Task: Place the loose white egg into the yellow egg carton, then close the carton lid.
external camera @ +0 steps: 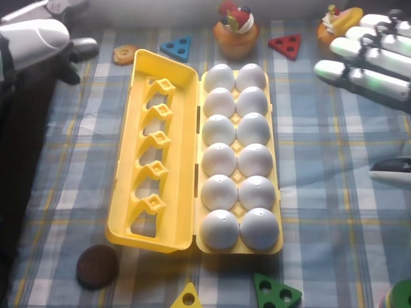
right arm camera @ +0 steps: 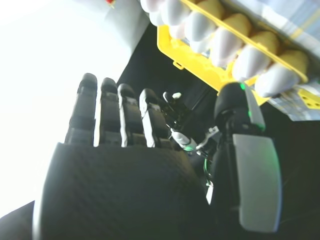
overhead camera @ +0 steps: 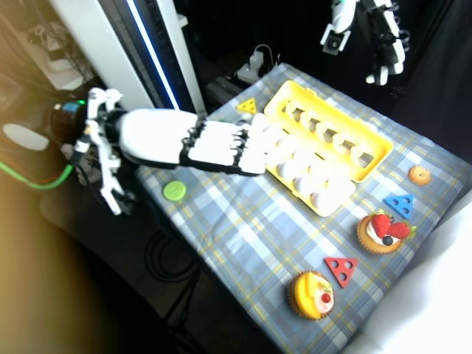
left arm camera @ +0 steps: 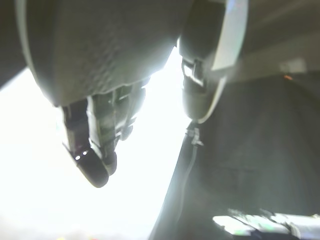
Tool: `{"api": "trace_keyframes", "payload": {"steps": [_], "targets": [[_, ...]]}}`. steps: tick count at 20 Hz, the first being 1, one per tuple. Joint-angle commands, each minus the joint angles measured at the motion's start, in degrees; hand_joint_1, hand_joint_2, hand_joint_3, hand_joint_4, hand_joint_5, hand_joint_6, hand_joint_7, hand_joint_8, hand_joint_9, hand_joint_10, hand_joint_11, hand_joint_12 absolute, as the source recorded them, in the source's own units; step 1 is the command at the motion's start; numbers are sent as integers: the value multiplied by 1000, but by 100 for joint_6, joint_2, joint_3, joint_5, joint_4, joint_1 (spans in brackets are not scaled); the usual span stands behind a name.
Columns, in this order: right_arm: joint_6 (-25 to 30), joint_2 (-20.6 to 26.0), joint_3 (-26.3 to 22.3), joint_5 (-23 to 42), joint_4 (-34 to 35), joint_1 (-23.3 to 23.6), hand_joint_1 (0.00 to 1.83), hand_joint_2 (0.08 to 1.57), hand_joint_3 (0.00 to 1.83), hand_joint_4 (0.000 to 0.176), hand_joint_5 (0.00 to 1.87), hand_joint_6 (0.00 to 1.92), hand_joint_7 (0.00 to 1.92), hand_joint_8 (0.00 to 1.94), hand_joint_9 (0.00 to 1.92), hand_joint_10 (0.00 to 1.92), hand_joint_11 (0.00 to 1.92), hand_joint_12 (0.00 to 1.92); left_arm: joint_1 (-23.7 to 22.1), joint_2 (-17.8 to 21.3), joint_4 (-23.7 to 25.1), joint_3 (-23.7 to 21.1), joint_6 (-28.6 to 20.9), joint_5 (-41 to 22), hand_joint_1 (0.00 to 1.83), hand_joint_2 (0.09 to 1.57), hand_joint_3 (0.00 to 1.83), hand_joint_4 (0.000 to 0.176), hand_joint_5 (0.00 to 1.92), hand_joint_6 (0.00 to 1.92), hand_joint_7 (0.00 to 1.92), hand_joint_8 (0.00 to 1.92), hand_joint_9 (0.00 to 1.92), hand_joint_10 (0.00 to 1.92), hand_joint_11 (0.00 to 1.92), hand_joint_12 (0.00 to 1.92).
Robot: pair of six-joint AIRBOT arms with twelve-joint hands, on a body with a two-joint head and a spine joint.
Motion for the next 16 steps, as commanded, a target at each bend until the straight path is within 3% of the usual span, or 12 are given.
{"api": "trace_keyframes", "payload": {"steps": [1,3,4,7,8,9,10,13,15,16], "targets": [[-40,104,-28,865,134,5,505,1217,18,27,0,0,0,0,0,0,0,0,56,-44,-107,46,-227,-676,2,1298,0,0,0,0,0,0,321,40,107,1420],[-40,162,-65,900,165,-45,526,1222,16,75,0,0,0,0,0,0,0,0,271,-115,-107,111,-478,-639,0,1217,0,0,0,0,0,0,353,39,190,1299],[-40,176,-76,912,165,-56,528,1224,16,70,0,0,0,0,0,0,0,0,338,-144,-105,138,-577,-602,0,1215,0,0,0,0,0,0,384,49,215,1287],[-43,222,-124,975,163,-86,540,1229,15,79,0,0,0,0,0,0,0,0,499,-217,25,216,-920,-422,0,1203,0,0,0,0,0,0,389,47,240,1286],[-44,234,-132,992,163,-96,505,1220,10,70,0,0,0,0,0,0,0,0,499,-235,113,235,-1005,-348,0,1177,0,0,0,0,0,0,395,48,232,1282],[-44,251,-141,1013,163,-113,480,1216,7,29,0,0,0,0,0,0,0,0,499,-265,225,267,-1128,-248,0,1181,0,0,0,0,0,0,375,33,208,1308],[-44,259,-150,1025,163,-123,497,1207,2,15,0,0,0,0,0,0,0,0,499,-296,329,302,-1238,-155,0,1178,0,0,0,0,0,0,376,31,194,1307],[-44,281,-177,1087,159,-143,588,1196,0,25,0,0,0,0,0,0,0,0,499,-407,515,411,-1485,23,0,1206,8,17,0,0,0,0,368,23,137,1284],[-44,287,-191,1108,157,-158,593,1201,0,27,0,0,0,0,0,0,0,0,498,-515,663,520,-1689,198,0,1222,6,14,0,0,0,0,384,22,184,1244],[-44,289,-194,1109,154,-160,603,1203,0,16,0,0,0,0,0,0,0,0,497,-571,731,581,-1802,243,0,1235,10,3,0,0,0,0,377,18,192,1243]]}}
